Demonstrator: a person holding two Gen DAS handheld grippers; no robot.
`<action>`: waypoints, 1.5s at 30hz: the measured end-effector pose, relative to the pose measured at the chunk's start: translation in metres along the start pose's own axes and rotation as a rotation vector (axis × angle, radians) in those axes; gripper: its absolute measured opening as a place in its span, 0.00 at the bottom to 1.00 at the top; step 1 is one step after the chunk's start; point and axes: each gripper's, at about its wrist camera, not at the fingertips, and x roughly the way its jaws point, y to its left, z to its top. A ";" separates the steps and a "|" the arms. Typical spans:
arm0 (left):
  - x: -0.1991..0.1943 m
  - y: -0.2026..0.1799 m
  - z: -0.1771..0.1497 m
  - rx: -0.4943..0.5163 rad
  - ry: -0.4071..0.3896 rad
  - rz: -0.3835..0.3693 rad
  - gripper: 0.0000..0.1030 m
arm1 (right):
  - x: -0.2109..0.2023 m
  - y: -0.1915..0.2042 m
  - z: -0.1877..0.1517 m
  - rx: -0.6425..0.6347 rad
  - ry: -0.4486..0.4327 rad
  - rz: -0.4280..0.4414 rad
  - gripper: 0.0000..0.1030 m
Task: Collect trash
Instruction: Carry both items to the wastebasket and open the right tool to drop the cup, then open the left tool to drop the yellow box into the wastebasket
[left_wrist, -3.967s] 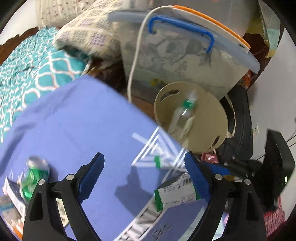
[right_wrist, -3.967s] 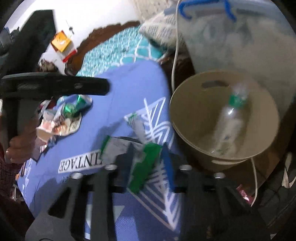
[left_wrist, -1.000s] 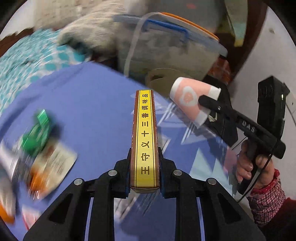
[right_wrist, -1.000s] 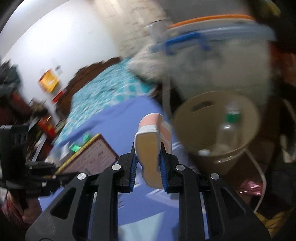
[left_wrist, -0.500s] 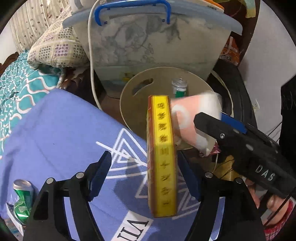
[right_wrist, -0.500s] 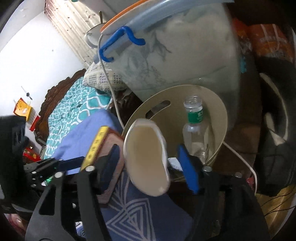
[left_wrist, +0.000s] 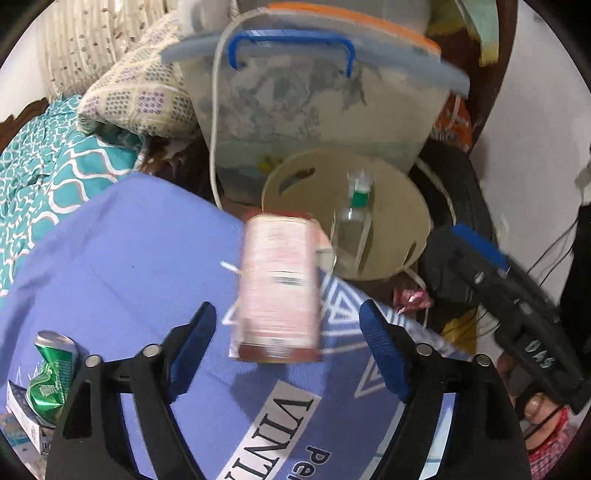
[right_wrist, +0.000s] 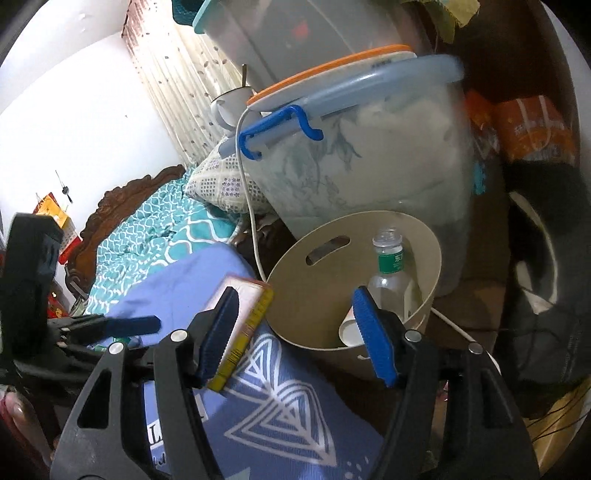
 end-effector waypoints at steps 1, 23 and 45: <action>0.007 -0.005 -0.001 0.017 0.025 -0.007 0.44 | 0.000 0.000 0.000 0.004 0.001 0.003 0.63; 0.047 0.002 -0.020 -0.014 0.021 0.107 0.55 | 0.001 -0.020 0.000 0.114 -0.033 0.154 0.62; -0.021 0.055 -0.065 -0.166 -0.047 0.161 0.78 | 0.005 -0.022 0.002 0.125 -0.010 0.139 0.62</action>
